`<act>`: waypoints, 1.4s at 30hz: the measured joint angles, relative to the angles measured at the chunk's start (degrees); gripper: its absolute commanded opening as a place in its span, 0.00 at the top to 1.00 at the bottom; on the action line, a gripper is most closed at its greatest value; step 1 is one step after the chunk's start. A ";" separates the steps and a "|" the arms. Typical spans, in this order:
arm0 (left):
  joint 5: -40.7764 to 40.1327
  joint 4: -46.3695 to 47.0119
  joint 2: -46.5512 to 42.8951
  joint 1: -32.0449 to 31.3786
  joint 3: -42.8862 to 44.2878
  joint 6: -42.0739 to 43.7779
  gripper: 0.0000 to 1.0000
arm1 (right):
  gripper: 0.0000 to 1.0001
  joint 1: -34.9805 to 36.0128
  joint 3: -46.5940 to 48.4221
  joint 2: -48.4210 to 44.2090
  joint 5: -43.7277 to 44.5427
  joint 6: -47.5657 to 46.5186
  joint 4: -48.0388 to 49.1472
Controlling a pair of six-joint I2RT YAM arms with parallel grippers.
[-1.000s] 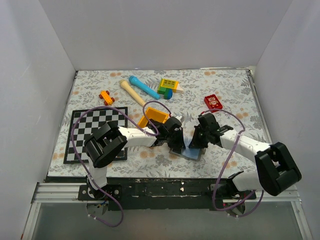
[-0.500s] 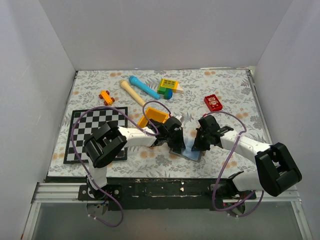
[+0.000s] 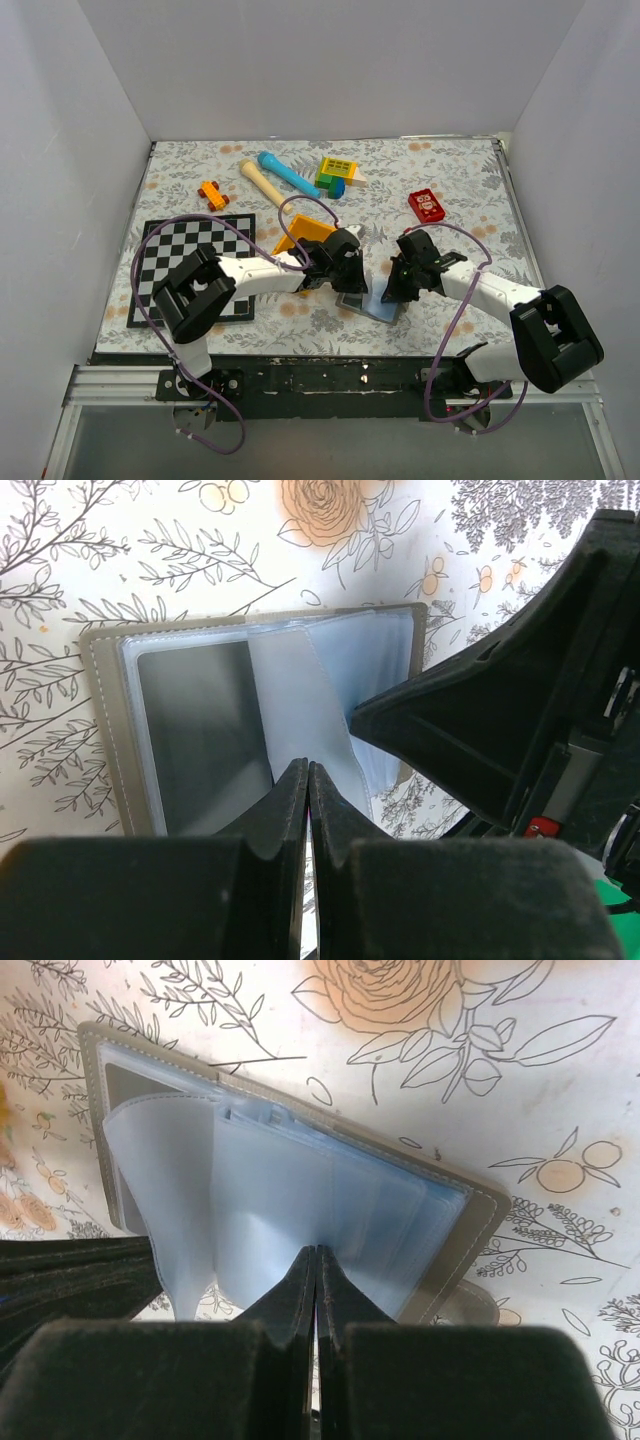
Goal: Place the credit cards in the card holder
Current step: Turn over the card slot in the card holder.
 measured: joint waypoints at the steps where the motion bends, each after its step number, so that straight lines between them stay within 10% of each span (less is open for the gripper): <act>1: -0.24 -0.31 -0.04 0.00 0.00 0.02 1.00 | 0.99 0.00 0.02 0.00 -0.37 -0.15 0.00; 23: -8.72 -6.51 -14.10 0.85 -2.80 1.77 1.00 | 0.99 0.02 4.00 -0.02 -5.20 -0.57 -0.63; 42: -0.15 -3.85 -1.18 0.57 0.55 5.62 1.00 | 0.99 0.02 2.58 1.97 -2.49 -0.48 -1.60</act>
